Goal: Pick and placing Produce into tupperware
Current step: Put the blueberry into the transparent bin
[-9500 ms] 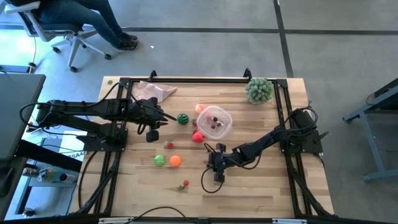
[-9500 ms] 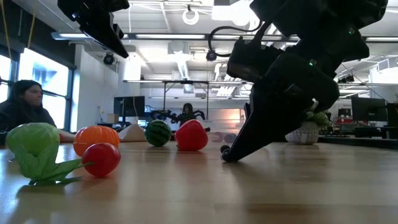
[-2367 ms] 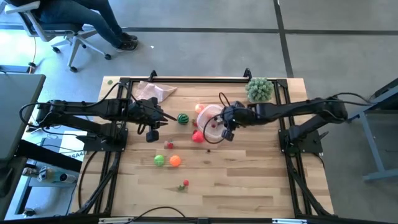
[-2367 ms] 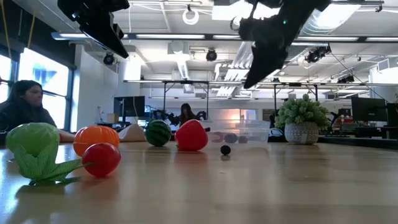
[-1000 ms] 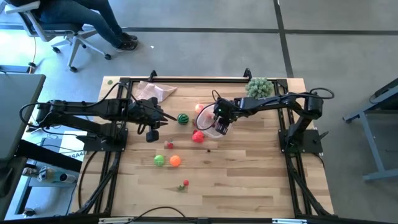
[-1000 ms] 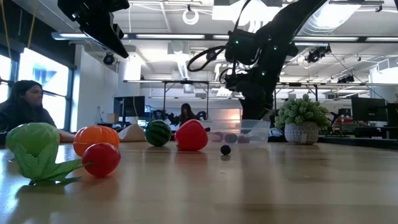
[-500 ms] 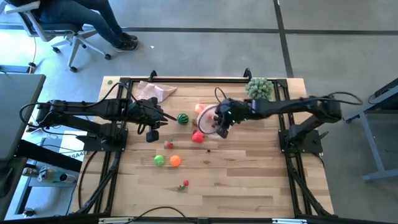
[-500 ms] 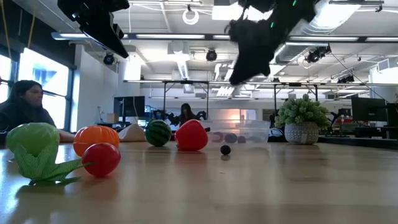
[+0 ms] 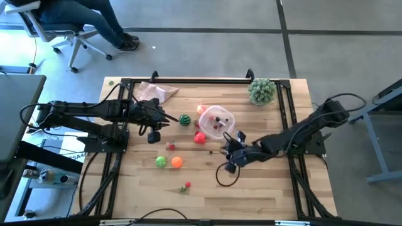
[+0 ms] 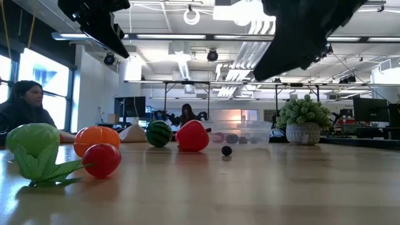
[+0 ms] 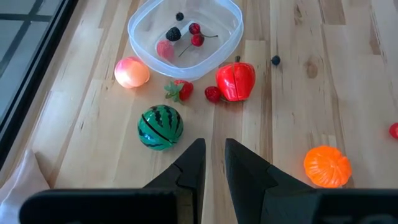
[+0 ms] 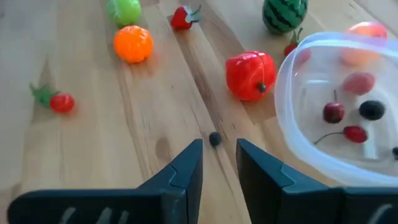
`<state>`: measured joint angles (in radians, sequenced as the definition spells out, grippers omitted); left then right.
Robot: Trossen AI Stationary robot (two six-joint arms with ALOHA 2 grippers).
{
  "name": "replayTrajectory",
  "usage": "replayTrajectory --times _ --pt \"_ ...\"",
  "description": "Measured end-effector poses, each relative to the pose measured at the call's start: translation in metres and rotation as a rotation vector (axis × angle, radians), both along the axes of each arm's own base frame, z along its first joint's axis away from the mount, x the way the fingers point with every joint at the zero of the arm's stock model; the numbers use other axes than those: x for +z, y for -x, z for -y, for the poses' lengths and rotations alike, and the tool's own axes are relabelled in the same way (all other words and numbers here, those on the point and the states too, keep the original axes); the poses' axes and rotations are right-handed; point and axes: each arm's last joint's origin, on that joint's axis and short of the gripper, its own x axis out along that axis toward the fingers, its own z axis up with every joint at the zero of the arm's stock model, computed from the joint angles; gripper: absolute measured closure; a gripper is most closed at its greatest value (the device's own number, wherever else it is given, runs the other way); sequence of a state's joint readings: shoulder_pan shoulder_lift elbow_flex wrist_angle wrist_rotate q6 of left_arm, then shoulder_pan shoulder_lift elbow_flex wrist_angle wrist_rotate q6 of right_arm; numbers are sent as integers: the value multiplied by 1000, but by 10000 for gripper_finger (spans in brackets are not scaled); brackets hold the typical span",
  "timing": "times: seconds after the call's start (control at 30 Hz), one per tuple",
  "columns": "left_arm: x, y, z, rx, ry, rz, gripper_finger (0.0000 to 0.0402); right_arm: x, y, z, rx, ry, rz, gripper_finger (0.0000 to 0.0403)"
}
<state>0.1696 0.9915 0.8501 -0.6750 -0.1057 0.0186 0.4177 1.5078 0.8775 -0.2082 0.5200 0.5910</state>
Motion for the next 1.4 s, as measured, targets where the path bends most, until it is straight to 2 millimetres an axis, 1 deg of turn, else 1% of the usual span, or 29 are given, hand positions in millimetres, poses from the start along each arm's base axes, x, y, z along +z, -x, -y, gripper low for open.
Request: replayTrajectory --times 0.17,0.27,0.37,0.53,0.7,1.0,1.1,1.3,1.4 --pt "0 0 0 1 0 0 350 -35 -10 -4 55 -33 -17 313" --pt "0 0 0 0 0 0 350 -52 -19 -3 92 -29 -29 313" --pt "0 0 0 0 0 0 350 -68 -25 1 77 -8 -56 313" --pt "0 0 0 0 0 0 350 -88 -35 12 20 -30 -68 313" --pt "0 0 0 0 0 0 350 -94 -40 19 30 -57 -78 313" --pt "0 0 0 0 0 0 350 -95 -42 25 74 -74 -98 312" --pt "0 0 0 0 0 0 350 -95 -42 28 76 -87 -101 305" --pt "0 0 0 0 0 0 350 -94 -44 33 75 -115 -103 277" --pt "0 0 0 0 0 0 350 -94 -45 36 66 -115 -102 272"
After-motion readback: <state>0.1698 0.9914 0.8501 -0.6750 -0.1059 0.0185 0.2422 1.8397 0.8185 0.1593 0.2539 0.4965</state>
